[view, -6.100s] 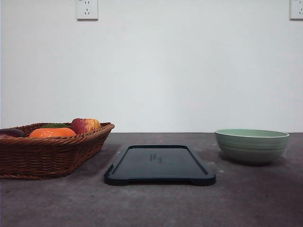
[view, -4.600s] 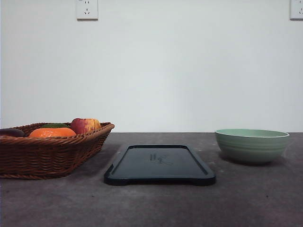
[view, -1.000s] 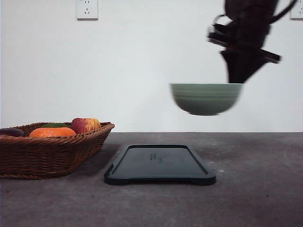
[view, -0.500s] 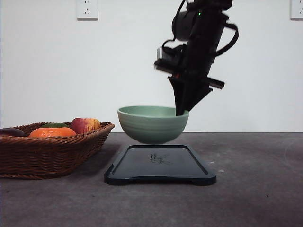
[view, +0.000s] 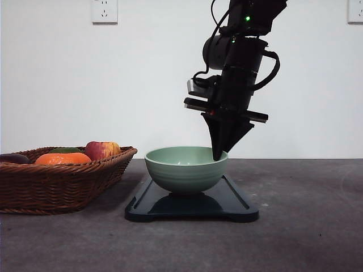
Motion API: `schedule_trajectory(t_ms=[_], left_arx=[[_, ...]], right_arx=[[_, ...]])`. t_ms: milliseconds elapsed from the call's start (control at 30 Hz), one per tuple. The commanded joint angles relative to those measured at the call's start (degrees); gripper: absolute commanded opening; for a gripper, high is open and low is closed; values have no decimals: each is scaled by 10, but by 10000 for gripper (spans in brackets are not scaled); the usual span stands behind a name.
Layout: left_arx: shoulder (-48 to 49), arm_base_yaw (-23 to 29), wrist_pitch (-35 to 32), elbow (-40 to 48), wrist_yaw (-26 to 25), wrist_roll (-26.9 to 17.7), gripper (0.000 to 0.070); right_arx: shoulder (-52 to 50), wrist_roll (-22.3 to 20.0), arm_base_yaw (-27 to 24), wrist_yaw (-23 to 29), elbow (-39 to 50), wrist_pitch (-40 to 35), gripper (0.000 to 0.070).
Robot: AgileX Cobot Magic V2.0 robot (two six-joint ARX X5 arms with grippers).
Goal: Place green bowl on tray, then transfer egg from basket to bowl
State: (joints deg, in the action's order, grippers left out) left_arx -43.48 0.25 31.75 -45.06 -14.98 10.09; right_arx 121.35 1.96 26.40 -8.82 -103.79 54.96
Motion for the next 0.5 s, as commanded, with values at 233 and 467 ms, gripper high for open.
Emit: schedule_trajectory(t_ms=[233, 467], left_arx=[[-3, 0, 4, -12, -3, 0, 309], [-3, 0, 4, -12, -2, 0, 309]], right_arx=[[14, 11, 11, -4, -13, 13, 175], [-23, 10, 11, 15, -13, -3, 174]])
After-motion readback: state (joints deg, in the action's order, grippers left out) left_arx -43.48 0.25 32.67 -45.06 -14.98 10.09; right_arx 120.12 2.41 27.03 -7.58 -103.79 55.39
